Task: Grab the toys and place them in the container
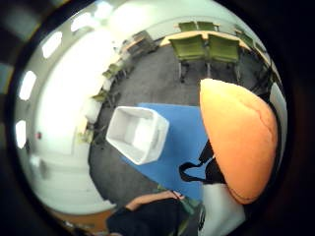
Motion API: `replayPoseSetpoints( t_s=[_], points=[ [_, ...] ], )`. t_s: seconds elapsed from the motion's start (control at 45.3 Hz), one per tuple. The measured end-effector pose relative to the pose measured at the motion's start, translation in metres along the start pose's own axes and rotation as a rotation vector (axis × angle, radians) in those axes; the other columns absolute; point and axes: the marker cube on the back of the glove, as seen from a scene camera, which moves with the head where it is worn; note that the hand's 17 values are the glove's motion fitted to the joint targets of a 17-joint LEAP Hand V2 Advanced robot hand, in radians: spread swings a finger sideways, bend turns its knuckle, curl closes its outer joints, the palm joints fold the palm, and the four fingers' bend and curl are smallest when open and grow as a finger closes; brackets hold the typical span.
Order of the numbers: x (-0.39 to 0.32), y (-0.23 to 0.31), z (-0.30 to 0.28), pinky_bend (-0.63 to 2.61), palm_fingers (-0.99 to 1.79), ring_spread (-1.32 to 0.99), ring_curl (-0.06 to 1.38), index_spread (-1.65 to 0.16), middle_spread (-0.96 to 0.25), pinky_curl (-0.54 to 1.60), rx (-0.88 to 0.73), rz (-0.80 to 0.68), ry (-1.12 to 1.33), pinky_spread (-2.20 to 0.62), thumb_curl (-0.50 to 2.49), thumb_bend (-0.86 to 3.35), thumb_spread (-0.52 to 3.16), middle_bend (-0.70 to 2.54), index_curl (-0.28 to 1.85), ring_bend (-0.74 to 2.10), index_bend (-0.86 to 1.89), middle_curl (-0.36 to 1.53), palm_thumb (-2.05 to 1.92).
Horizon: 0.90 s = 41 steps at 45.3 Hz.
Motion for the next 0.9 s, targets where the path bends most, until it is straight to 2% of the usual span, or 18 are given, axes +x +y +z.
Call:
replayPoseSetpoints(
  t_s=[0.176,0.287,0.397,0.507,0.64,0.684,0.728,0.75,0.772,0.794,0.838,0.904],
  points=[
    [-0.112,-0.029,-0.001,0.76,1.24,-0.37,0.52,-0.33,-0.32,0.42,-0.004,-0.167,-0.021,-0.5,0.74,0.1,0.84,1.03,0.73,1.23,0.44,0.62,0.61],
    [-0.201,-0.033,-0.004,0.76,1.23,-0.37,0.52,-0.33,-0.32,0.42,-0.025,-0.333,-0.222,-0.5,0.76,0.09,0.83,1.03,0.75,1.24,0.43,0.62,0.61],
    [-0.248,-0.047,0.005,0.77,1.23,-0.37,0.51,-0.32,-0.32,0.41,-0.042,-0.287,-0.266,-0.5,0.79,0.08,0.83,1.04,0.77,1.25,0.42,0.62,0.61],
    [-0.238,-0.059,0.023,0.76,1.23,-0.37,0.51,-0.33,-0.32,0.41,-0.047,-0.316,-0.274,-0.5,0.81,0.07,0.83,1.04,0.79,1.25,0.41,0.62,0.61],
    [-0.202,-0.065,0.053,0.76,1.21,-0.37,0.5,-0.33,-0.32,0.41,-0.024,-0.583,-0.056,-0.5,0.84,0.06,0.84,1.04,0.81,1.26,0.38,0.62,0.61],
    [-0.202,-0.062,0.057,0.8,1.09,-0.37,0.5,-0.33,-0.32,0.41,-0.057,-0.607,-0.028,-0.5,0.82,0.02,0.86,0.99,0.79,1.25,0.28,0.6,0.57],
    [-0.208,-0.061,0.057,0.85,1.02,-0.37,0.48,-0.33,-0.33,0.42,-0.093,-0.529,-0.069,-0.49,0.77,-0.02,0.96,0.93,0.79,1.23,0.21,0.58,0.5],
    [-0.211,-0.061,0.056,0.87,0.67,-0.39,0.47,-0.32,-0.32,0.43,-0.104,-0.471,-0.097,-0.46,0.71,-0.11,0.99,0.78,0.76,1.2,0.12,0.54,0.35],
    [-0.213,-0.061,0.055,0.88,0.33,-0.38,0.48,-0.31,-0.28,0.46,-0.111,-0.411,-0.124,-0.43,0.67,-0.16,0.99,0.67,0.8,1.12,0.17,0.53,0.24],
    [-0.214,-0.061,0.053,0.9,0.24,-0.38,0.51,-0.29,-0.27,0.5,-0.115,-0.359,-0.146,-0.42,0.65,-0.16,0.99,0.64,0.83,1.13,0.2,0.54,0.18],
    [-0.212,-0.06,0.051,0.9,0.19,-0.37,0.49,-0.29,-0.24,0.48,-0.116,-0.308,-0.163,-0.39,0.61,-0.14,1.0,0.61,0.81,1.08,0.16,0.51,0.08],
    [-0.218,-0.051,0.047,0.88,0.24,-0.38,0.41,-0.29,-0.22,0.43,-0.1,-0.357,-0.152,-0.36,0.56,-0.1,1.01,0.56,0.72,1.02,0.13,0.47,0.01]
  ],
)
